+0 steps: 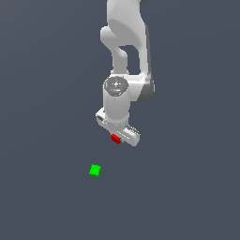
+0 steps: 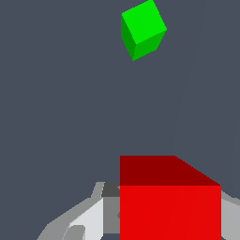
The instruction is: Stack the red cube on top of the green cube.
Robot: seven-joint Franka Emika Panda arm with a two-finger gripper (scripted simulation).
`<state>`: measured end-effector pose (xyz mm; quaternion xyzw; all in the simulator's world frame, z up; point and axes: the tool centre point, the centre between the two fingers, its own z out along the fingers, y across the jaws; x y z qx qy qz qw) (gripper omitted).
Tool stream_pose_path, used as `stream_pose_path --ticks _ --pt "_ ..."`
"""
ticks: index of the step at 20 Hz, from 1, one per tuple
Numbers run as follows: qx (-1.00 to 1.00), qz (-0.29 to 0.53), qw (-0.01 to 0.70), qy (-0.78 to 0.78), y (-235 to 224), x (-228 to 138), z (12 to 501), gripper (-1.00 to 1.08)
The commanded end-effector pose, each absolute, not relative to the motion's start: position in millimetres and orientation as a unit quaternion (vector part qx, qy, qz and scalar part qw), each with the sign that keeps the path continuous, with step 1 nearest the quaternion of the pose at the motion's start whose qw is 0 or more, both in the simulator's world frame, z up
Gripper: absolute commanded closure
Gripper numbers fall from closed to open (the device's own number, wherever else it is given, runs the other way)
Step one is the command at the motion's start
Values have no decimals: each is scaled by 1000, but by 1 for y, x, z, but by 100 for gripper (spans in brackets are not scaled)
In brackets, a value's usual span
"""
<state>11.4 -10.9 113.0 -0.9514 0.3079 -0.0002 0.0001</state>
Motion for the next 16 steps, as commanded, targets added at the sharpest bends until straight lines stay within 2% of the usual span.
stream_pose_path --ticks 1,16 --pt "-951 0 0 308 -17 19 110 108" --pt "-951 0 0 308 -72 85 82 108"
